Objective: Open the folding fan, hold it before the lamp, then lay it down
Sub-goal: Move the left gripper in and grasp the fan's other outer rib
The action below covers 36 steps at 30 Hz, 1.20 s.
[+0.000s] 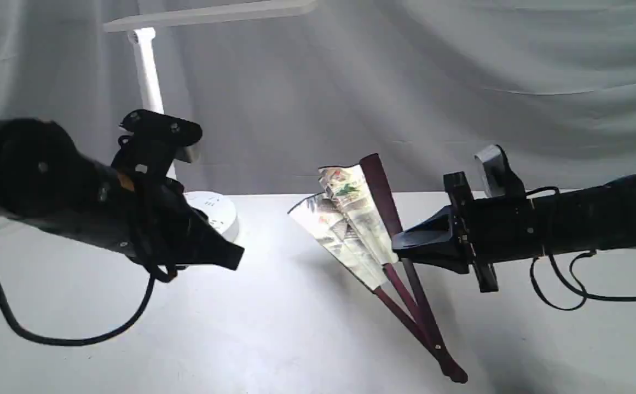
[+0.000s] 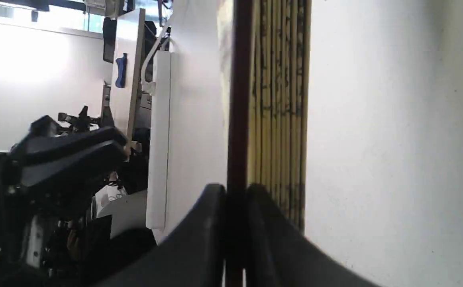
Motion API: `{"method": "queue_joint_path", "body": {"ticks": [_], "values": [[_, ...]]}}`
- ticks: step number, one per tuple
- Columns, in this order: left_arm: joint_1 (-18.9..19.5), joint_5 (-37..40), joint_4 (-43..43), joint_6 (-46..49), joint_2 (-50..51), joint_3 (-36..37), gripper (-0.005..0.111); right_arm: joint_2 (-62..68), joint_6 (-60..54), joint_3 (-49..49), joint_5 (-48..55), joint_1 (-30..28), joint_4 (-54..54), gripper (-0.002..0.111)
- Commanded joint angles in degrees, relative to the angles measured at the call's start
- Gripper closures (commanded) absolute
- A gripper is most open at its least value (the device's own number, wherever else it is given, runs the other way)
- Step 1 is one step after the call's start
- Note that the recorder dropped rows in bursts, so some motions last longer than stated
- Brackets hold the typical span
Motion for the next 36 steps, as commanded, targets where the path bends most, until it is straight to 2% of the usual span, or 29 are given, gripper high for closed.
{"method": "queue_joint_path", "body": {"ticks": [1,6,14,17,21,23,28,30,33,36], "values": [[0.01,-10.41,-2.06,0.27,-0.67,5.38,0.094,-1.06,-0.81,-0.25,0.87,-0.01,0.91,0.108],[0.01,-24.35,-2.57,-0.30,-0.67,13.42,0.094,-1.06,-0.81,-0.25,0.87,-0.01,0.91,0.108],[0.01,-42.51,-2.32,-4.87,-0.67,22.55,0.094,-1.06,-0.81,-0.25,0.87,-0.01,0.91,0.108],[0.01,-48.49,1.41,-11.33,-0.67,25.34,0.094,-1.06,-0.81,-0.25,0.87,-0.01,0.91,0.108],[0.01,-55.83,18.56,-26.25,-0.67,28.35,0.098,-1.06,-0.81,-0.25,0.87,-0.01,0.91,0.108],[0.01,-56.52,23.96,-31.90,-0.67,28.71,0.101,-1.07,-0.81,-0.25,0.87,-0.01,0.80,0.108],[0.01,-56.61,24.73,-46.45,0.22,28.89,0.101,-1.07,-0.81,-0.25,0.87,0.12,0.07,0.108],[0.01,-56.92,26.25,-49.93,1.61,28.89,0.096,-1.07,-0.70,-0.25,0.87,0.12,0.06,0.108],[0.01,-58.36,28.86,-55.95,4.16,28.77,0.082,-1.07,-0.09,-0.25,0.87,0.12,0.06,0.108],[0.01,-63.48,30.23,-64.71,7.09,28.77,0.067,-1.07,0.26,-0.25,0.87,0.12,0.06,0.108]]}}
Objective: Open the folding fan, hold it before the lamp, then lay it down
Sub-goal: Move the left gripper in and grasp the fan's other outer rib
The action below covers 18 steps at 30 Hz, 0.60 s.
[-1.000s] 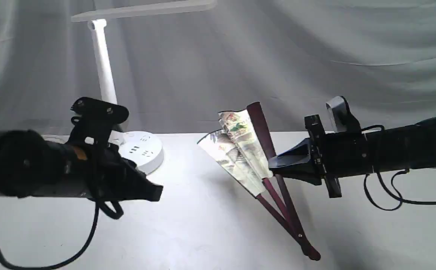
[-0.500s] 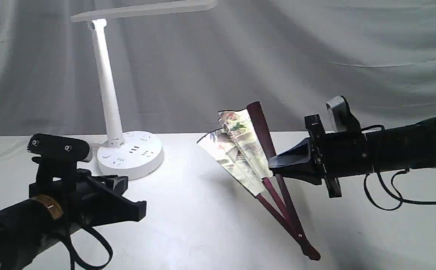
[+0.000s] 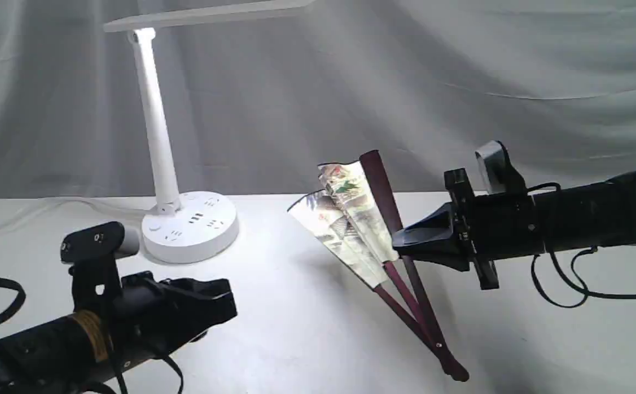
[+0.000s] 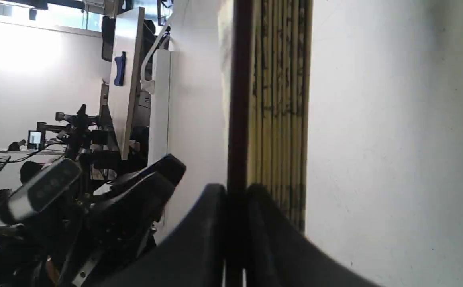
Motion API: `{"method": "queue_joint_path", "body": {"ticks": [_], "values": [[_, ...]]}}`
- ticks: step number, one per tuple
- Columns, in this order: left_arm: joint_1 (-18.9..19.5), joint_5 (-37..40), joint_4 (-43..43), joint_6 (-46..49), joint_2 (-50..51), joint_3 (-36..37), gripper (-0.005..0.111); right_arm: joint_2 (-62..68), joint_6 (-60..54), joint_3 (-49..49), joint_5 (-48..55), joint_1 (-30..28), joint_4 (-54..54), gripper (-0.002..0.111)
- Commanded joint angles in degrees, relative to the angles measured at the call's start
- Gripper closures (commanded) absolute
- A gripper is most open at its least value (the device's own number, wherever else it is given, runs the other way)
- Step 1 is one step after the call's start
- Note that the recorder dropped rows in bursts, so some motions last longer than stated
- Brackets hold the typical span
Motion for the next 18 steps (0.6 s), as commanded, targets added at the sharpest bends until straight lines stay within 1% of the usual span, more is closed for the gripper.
{"method": "queue_joint_path", "body": {"ticks": [1,2,4,6,10,13,16,18], "values": [[0.01,-7.81,2.36,-10.02,3.17,0.28,0.064,-0.83,0.15,-0.25,0.87,0.12,0.42,0.108],[0.01,-11.00,2.47,-13.61,4.45,0.28,0.061,-0.83,0.15,-0.25,0.87,0.12,0.42,0.108],[0.01,-17.33,2.47,-18.92,6.22,0.28,0.058,-0.83,0.15,-0.25,0.87,0.12,0.42,0.108],[0.01,-20.54,2.30,-24.15,8.06,-0.43,0.058,-0.83,0.15,-0.25,0.87,0.12,0.42,0.108],[0.01,-20.44,2.71,-31.77,10.90,-3.65,0.058,-0.83,0.13,-0.25,0.87,0.64,0.42,0.108],[0.01,-20.44,5.27,-35.01,12.71,-6.67,0.058,-0.83,0.13,-0.25,0.87,1.65,0.42,0.108],[0.01,-20.44,5.66,-39.04,14.48,-9.34,0.058,-0.83,0.02,-0.25,0.87,2.86,0.42,0.108],[0.01,-20.44,5.66,-43.75,16.14,-11.08,0.058,-0.83,0.01,-0.25,0.87,3.25,0.42,0.108]]}}
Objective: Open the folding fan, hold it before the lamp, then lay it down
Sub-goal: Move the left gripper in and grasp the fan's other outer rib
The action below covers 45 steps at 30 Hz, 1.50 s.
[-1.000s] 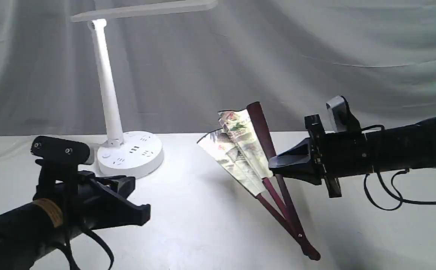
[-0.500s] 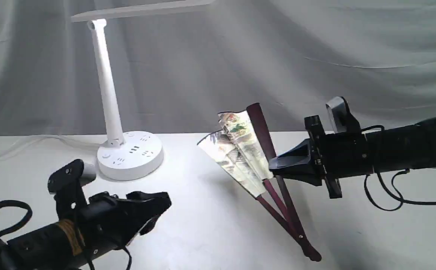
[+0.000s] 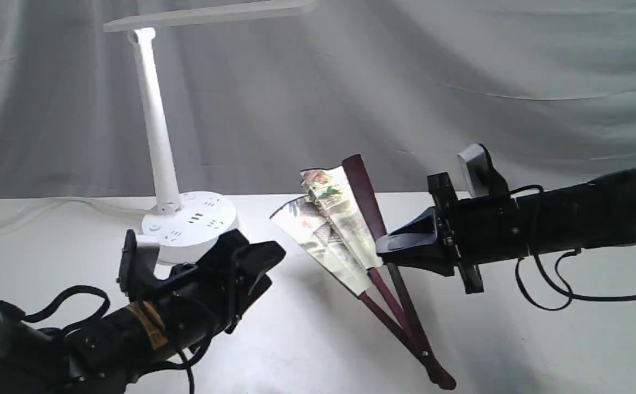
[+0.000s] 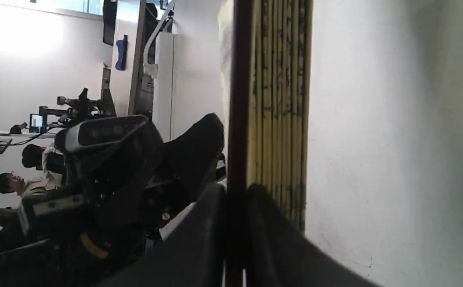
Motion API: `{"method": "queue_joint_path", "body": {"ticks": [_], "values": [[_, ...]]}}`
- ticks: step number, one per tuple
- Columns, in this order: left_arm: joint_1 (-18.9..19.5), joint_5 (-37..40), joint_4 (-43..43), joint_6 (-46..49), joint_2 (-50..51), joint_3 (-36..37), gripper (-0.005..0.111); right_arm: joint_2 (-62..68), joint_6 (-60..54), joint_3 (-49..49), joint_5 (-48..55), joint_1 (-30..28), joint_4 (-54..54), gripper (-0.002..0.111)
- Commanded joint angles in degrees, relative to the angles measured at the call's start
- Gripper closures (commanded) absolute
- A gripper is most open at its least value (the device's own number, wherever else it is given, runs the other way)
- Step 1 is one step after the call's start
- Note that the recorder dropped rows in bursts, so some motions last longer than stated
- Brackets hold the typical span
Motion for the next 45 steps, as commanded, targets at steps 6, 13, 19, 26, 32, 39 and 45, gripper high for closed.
{"method": "queue_joint_path", "body": {"ticks": [6,13,19,26,32,39,45], "values": [[0.01,-3.03,0.22,-15.09,6.26,-4.60,0.058,-0.83,0.02,-0.25,0.87,1.01,0.42,0.108],[0.01,-12.56,0.22,-19.96,12.32,-7.87,0.058,-0.83,0.25,-0.25,0.87,1.56,0.42,0.108],[0.01,-12.56,-0.01,-22.14,14.67,-9.15,0.058,-0.83,0.25,-0.25,0.87,1.53,0.56,0.108],[0.01,-11.17,0.76,-22.14,15.27,-12.96,0.058,-0.83,1.21,-0.25,0.87,1.53,0.89,0.108],[-0.69,-11.12,3.22,-26.62,17.13,-15.95,0.058,-0.83,0.92,-0.25,0.87,2.57,2.13,0.108],[-1.95,-12.56,3.32,-27.09,18.33,-16.68,0.064,-0.83,-0.26,-0.25,0.87,2.66,3.83,0.108],[-1.95,-12.56,2.74,-27.73,18.33,-16.68,0.067,-0.83,-0.30,-0.25,0.87,2.77,3.83,0.108]]}}
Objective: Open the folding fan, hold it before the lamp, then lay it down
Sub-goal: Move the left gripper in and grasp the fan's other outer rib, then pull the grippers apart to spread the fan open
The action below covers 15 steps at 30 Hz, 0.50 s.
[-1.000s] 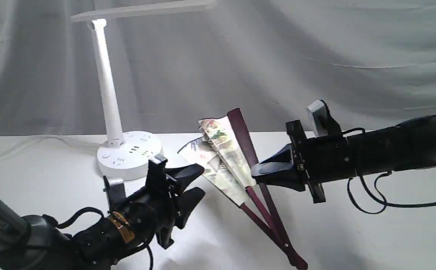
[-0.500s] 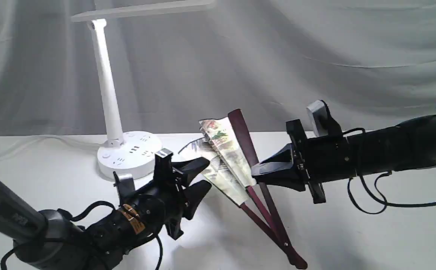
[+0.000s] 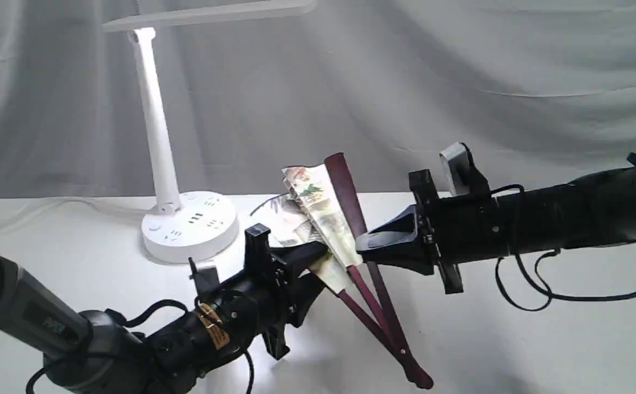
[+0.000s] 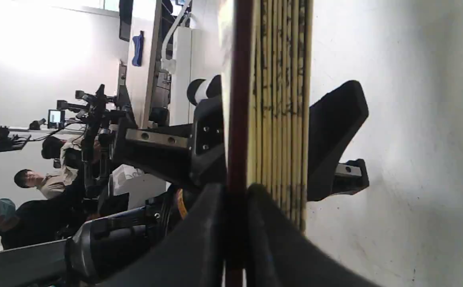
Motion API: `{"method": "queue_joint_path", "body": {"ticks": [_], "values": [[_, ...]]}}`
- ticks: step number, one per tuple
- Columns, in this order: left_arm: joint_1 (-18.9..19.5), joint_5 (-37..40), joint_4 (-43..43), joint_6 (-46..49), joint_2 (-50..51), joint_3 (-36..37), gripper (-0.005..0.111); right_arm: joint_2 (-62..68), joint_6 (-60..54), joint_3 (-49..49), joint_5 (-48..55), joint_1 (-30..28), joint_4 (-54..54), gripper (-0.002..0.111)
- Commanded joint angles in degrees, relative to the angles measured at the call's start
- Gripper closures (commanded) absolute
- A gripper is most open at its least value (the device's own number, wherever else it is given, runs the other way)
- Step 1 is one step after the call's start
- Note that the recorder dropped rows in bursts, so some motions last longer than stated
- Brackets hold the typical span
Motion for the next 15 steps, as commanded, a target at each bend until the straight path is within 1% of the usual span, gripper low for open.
{"method": "queue_joint_path", "body": {"ticks": [1,3,5,10,15], "values": [[-0.24,-0.73,-0.41,-0.56,0.00,-0.14,0.068,-0.83,-0.95,-0.25,0.87,0.06,1.21,0.108],[-0.24,-0.73,-0.41,-0.56,0.00,-0.14,0.072,-0.83,-0.95,-0.25,0.87,0.06,1.21,0.108],[-0.24,-0.73,-0.41,-0.68,0.00,-0.14,0.080,-0.83,-1.09,-0.25,0.87,0.06,1.21,0.108],[-0.24,-0.73,-0.41,-0.92,0.00,-0.14,0.107,-0.83,-1.20,-0.25,0.87,0.06,1.21,0.108],[-0.24,-0.73,0.11,-0.91,0.00,-0.14,0.107,-0.83,-1.20,-0.25,0.87,0.06,1.21,0.108]]}}
